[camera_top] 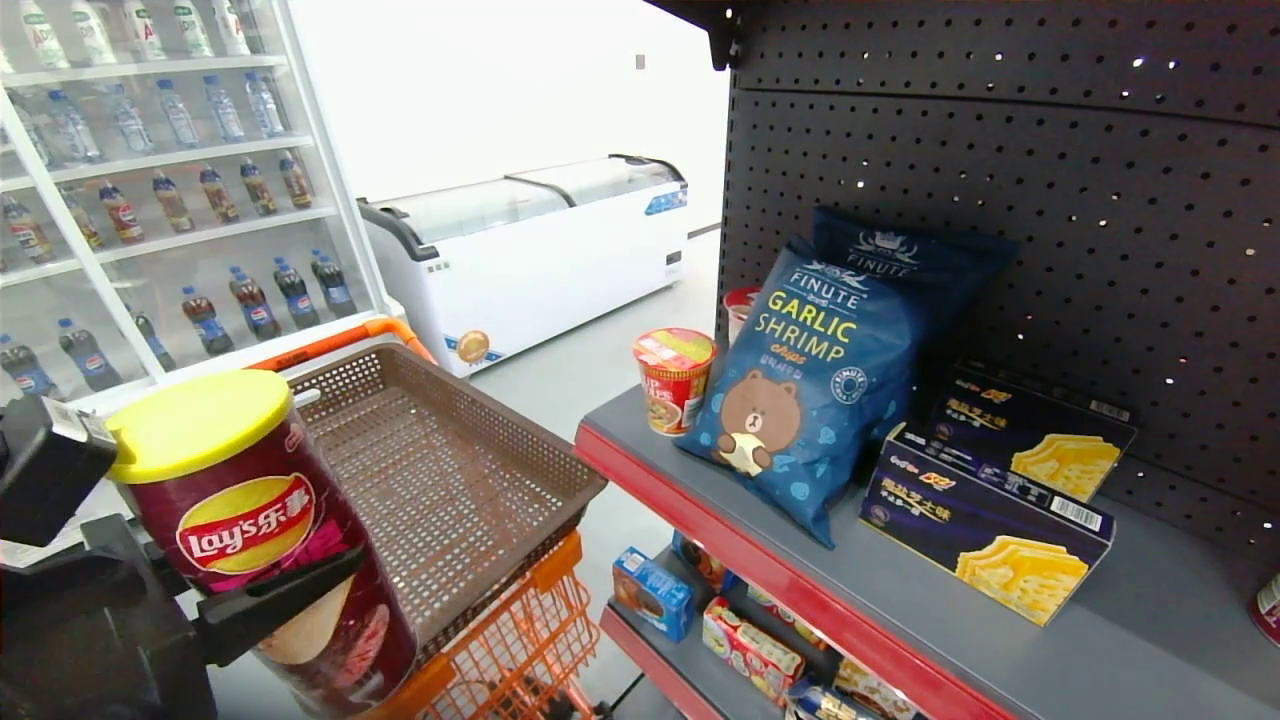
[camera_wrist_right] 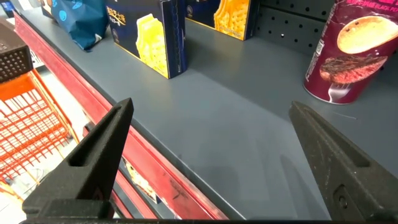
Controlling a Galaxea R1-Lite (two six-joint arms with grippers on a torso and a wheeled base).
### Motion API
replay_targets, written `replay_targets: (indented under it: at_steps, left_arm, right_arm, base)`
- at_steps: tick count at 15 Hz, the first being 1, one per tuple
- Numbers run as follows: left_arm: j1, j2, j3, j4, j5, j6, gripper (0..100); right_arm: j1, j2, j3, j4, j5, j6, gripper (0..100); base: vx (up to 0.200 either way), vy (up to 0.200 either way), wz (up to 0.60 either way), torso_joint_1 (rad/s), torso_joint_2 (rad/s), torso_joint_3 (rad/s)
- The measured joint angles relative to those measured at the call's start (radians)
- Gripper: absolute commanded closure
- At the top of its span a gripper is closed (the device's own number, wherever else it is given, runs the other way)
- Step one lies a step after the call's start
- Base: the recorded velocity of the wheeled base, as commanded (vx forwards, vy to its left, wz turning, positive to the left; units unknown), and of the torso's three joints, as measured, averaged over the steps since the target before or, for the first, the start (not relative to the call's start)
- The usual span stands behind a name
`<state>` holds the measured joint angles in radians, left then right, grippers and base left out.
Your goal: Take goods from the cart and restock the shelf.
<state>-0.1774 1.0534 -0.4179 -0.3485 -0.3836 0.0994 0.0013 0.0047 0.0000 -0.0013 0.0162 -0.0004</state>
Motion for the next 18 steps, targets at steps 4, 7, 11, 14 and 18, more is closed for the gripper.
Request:
replay_targets:
  at_steps: [4,7,11,14,18]
  left_arm:
    - [-0.038,0.002,-0.003,0.0,-0.226,0.011,100]
    - [-0.106,0.016,-0.012,0.001,-0.374,-0.006,100]
    - [-0.194,0.045,-0.015,0.0,-0.421,-0.007,100]
    - [-0.22,0.069,-0.02,0.0,-0.422,-0.006,100]
    - [-0.236,0.08,-0.014,0.001,-0.423,-0.006,100]
  right_arm:
    - [0.0,0.0,0.0,0.0,0.0,0.001,0]
    - [0.0,0.0,0.0,0.0,0.0,0.002,0]
    - [0.0,0.0,0.0,0.0,0.0,0.002,0]
    - [0.0,0.0,0.0,0.0,0.001,0.002,0]
    - [0.0,0.0,0.0,0.0,0.0,0.002,0]
  base:
    - [0.0,0.0,0.0,0.0,0.0,0.0]
    - [0.0,0.0,0.0,0.0,0.0,0.0]
    - [0.0,0.0,0.0,0.0,0.0,0.0]
    - [0.0,0.0,-0.6,-0.004,0.0,0.004]
    - [0.0,0.0,-0.6,0.004,0.0,0.005]
